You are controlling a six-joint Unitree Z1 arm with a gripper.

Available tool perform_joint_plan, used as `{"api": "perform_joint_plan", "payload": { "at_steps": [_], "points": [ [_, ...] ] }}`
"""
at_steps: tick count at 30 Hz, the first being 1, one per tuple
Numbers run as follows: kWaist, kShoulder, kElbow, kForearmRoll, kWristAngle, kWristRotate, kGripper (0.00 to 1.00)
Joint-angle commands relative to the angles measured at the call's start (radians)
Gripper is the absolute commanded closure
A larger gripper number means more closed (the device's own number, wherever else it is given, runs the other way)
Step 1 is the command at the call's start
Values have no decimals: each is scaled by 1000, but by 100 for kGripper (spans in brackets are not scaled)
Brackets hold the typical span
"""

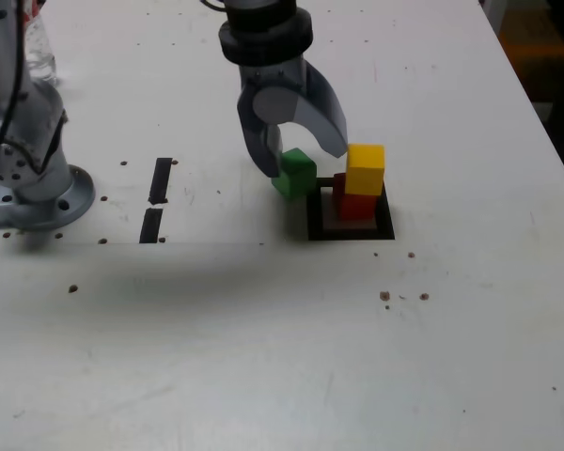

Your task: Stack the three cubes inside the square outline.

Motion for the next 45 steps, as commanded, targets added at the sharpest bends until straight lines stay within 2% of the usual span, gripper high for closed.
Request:
{"api": "perform_joint_plan", "payload": {
  "at_steps": [1,11,22,38,45],
  "points": [
    [25,4,-7,1,4,-1,30],
    [57,11,11,25,4,-19,25],
    [58,17,9,94,7,-87,11],
    [95,157,-60,101,8,-143,11],
    [142,199,-65,98,26,-143,14]
  ]
}}
